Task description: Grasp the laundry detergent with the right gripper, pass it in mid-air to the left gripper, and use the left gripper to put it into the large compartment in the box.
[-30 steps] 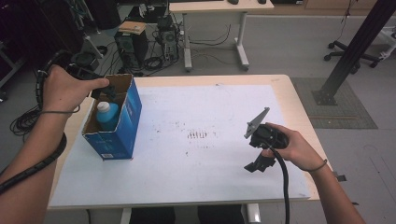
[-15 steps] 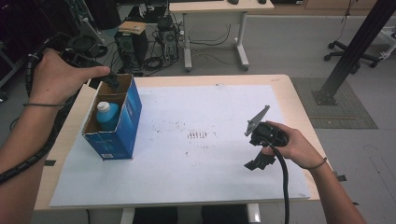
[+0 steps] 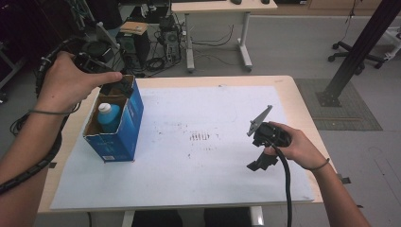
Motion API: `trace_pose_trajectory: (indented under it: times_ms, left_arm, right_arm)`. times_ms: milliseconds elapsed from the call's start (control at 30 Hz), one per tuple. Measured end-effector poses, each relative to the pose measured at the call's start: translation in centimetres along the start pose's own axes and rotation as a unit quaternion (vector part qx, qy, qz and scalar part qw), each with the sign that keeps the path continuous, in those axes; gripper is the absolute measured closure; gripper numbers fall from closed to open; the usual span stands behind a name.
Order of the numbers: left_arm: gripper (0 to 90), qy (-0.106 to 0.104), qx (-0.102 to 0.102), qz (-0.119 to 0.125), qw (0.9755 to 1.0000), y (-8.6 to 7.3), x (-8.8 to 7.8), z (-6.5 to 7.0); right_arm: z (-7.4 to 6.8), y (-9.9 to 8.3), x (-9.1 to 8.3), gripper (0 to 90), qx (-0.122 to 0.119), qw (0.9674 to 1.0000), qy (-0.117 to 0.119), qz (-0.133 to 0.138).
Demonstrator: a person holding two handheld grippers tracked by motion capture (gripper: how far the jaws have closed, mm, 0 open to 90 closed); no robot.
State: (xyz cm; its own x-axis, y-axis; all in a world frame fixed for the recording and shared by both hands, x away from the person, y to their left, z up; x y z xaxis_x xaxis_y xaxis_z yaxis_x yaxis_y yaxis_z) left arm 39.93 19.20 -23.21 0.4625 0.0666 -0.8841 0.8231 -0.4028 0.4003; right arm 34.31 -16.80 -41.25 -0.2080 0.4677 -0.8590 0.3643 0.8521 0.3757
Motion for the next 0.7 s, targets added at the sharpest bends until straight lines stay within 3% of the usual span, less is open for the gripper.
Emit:
trace_pose_trajectory:
  times_ms: [33, 67, 133, 267, 300, 400, 467, 500, 533, 600, 633, 700]
  left_arm:
    - [5.7, 0.000, 0.000, 0.000, 1.0000, 0.0, 0.0, 0.0]
    - [5.7, -0.011, 0.016, 0.000, 0.9998, -0.5, 0.4, 1.1]
    - [5.4, -0.011, 0.016, 0.000, 0.9998, -0.5, 0.4, 1.1]
    - [5.2, -0.028, 0.033, 0.001, 0.9991, -1.1, 0.9, 2.6]
    - [5.2, -0.035, 0.049, 0.001, 0.9982, -1.6, 1.4, 3.9]
    - [5.3, -0.036, 0.052, 0.001, 0.9980, -1.7, 1.5, 4.2]
    - [5.3, -0.046, 0.071, 0.000, 0.9964, -2.5, 2.2, 6.0]
    - [5.4, -0.046, 0.071, 0.000, 0.9964, -2.5, 2.2, 6.0]
    - [5.4, -0.050, 0.080, -0.004, 0.9955, -3.1, 2.9, 6.8]
    - [5.5, -0.050, 0.080, -0.004, 0.9955, -3.1, 2.9, 6.8]
    - [5.5, -0.055, 0.089, -0.010, 0.9944, -3.7, 3.7, 7.9]
    - [5.5, -0.056, 0.093, -0.011, 0.9941, -3.9, 3.9, 8.2]
  right_arm:
    - [0.1, 0.1, 0.0, 7.5, 0.002, 1.0000, 0.001, 0.002]
    - [0.1, 0.1, 0.0, 7.5, 0.002, 1.0000, 0.001, 0.002]
    - [0.4, 0.4, -0.3, 7.5, 0.009, 1.0000, -0.003, 0.004]
    - [0.6, 0.6, -0.6, 7.4, 0.012, 0.9999, -0.005, 0.006]
    - [0.6, 0.8, -0.8, 7.4, 0.016, 0.9998, -0.006, 0.008]
    - [0.8, 1.1, -1.2, 7.4, 0.017, 0.9998, -0.009, 0.010]
    - [0.8, 1.5, -1.4, 7.2, 0.018, 0.9997, -0.011, 0.013]
    - [0.8, 1.5, -1.4, 7.2, 0.018, 0.9997, -0.011, 0.013]
    - [0.8, 1.9, -1.5, 7.2, 0.016, 0.9997, -0.011, 0.013]
    - [0.8, 2.4, -1.6, 7.2, 0.015, 0.9997, -0.012, 0.013]
    - [0.8, 2.4, -1.6, 7.2, 0.015, 0.9997, -0.012, 0.013]
    - [0.8, 2.8, -1.6, 7.2, 0.012, 0.9998, -0.012, 0.009]
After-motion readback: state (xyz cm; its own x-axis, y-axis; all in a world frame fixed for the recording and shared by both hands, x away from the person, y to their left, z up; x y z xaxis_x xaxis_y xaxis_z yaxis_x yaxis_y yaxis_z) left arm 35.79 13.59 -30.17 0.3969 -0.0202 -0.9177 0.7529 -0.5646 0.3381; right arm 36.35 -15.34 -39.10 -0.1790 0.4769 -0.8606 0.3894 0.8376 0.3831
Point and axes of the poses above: each handheld gripper's, and its own axes: x roughly forward along the jaws, y roughly out of its top, z roughly to its right, the point moved 9 cm from there along x, roughly forward along the jaws, and after that the axes turned 15 degrees about y, right-handed, at the moved point
